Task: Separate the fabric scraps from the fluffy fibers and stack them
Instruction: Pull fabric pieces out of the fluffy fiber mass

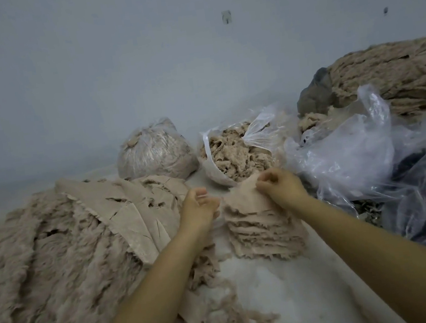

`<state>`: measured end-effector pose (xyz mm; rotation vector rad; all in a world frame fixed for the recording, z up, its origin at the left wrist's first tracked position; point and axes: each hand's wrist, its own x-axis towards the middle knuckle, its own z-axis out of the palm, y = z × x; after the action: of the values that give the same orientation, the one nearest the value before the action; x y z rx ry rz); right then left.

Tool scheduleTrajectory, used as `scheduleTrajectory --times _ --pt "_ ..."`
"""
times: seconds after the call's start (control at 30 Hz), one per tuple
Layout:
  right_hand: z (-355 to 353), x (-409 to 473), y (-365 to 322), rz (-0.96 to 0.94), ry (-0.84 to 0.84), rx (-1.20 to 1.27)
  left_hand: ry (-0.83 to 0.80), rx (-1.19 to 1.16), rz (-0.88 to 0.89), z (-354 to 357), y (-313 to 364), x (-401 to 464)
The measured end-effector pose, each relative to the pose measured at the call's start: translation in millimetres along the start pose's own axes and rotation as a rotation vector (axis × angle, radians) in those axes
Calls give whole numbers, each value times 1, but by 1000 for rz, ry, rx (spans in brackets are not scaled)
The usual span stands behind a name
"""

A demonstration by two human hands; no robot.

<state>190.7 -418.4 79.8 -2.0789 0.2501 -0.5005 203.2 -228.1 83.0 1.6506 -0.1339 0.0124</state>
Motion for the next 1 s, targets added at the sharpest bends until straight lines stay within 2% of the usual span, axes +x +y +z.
scheduleTrajectory --times 0.07,0.13,0.2,0.27,0.3,0.37,0.43,0.5,0.53,0.6,0.73,0.83,0.87,0.93,0.97,1.0 --pt "-2 -1 12 -36 0 -258 -45 253 44 -10 -15 -2" --pt "1 -13 20 -122 75 -365 -104 563 174 -27 -28 -5" --pt "9 -25 28 -209 -15 -470 -156 828 336 -43 -33 -7" --pt "17 -37 31 -203 -116 -624 -221 1053 430 -54 -33 -12" --pt "21 -44 30 -226 -79 -628 -242 1183 456 -59 -33 -14" --pt "32 -62 22 -367 40 -481 -212 1431 496 -70 -33 -15" --pt "54 -84 12 -472 -59 -335 -140 1538 508 -80 -33 -18" --pt "80 -100 7 -387 -258 -202 -76 1498 491 -88 -39 -21" --pt "91 -103 5 -309 -302 -144 -61 1454 476 -91 -41 -24" --pt "108 -102 3 -225 -285 -120 -66 1373 472 -96 -47 -28" --pt "131 -95 -12 -206 -276 -248 -80 1163 449 -104 -50 -35" --pt "143 -92 -26 -189 -259 -147 -32 1127 595 -111 -41 -44" --pt "145 -91 -30 -204 -240 -117 19 1138 672 -113 -39 -47" --pt "147 -91 -32 -215 -195 -50 256 1118 745 -119 -36 -49" --pt "147 -93 -32 -208 -174 -16 374 1061 675 -122 -34 -47" --pt "147 -95 -32 -197 -165 21 453 962 532 -125 -31 -44"
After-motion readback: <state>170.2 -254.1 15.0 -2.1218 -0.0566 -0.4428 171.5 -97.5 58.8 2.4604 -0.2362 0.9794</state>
